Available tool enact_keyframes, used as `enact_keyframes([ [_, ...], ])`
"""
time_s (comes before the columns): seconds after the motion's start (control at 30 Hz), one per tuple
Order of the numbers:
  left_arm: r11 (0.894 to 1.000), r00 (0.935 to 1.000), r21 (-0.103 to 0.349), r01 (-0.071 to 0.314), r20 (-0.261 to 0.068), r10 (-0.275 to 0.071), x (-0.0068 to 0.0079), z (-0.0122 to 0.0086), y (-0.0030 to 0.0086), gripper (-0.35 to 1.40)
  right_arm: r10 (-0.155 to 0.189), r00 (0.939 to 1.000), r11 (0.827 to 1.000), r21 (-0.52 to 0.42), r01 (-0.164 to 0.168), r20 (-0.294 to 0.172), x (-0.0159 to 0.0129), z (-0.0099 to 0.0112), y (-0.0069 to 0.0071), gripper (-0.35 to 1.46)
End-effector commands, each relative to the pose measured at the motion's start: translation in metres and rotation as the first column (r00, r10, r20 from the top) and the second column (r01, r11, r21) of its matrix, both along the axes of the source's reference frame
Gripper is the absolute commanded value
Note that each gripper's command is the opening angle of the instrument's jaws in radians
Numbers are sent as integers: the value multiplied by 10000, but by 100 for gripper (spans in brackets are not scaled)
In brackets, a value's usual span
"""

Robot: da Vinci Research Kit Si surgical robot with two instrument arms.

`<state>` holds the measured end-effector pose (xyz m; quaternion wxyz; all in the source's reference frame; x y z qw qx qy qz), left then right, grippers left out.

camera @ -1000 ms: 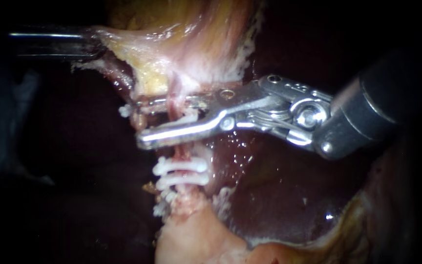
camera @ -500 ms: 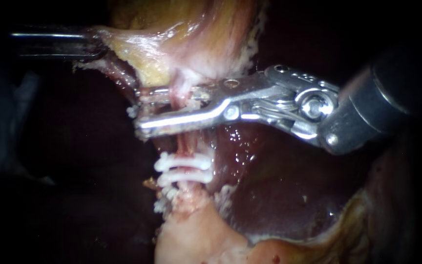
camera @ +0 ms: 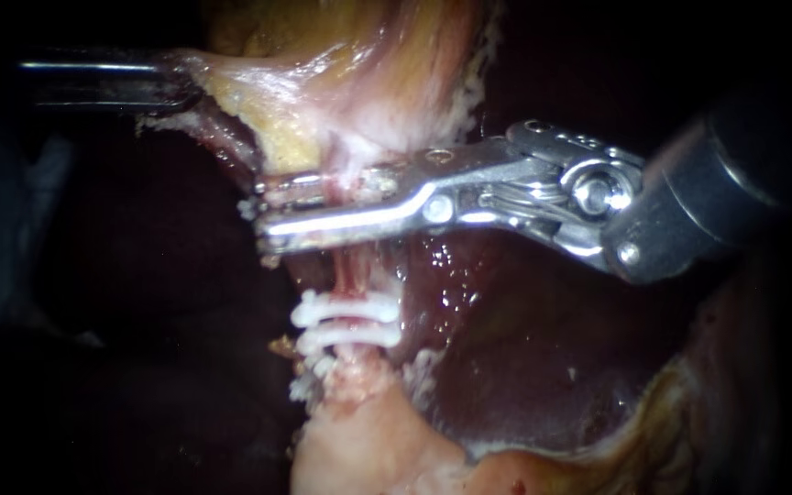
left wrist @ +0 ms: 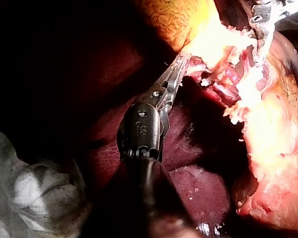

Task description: Clipping third clip right tube

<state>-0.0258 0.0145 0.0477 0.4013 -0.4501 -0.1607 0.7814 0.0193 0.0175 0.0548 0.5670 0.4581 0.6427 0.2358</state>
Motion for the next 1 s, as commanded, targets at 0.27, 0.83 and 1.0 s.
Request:
enact_keyframes([
  [0.27,10000,10000,2,-3,4,3,0,0,0,-35,-209,9992,9997,150,204,353,-3,4,0,-5],
  [0.83,10000,10000,-1,1,1,-1,-1,0,0,-35,97,9968,9996,245,-116,793,-14,19,0,-35],
  [1.0,10000,10000,-1,0,1,0,-1,0,0,-35,125,9966,9996,234,-144,815,-14,21,-1,-35],
])
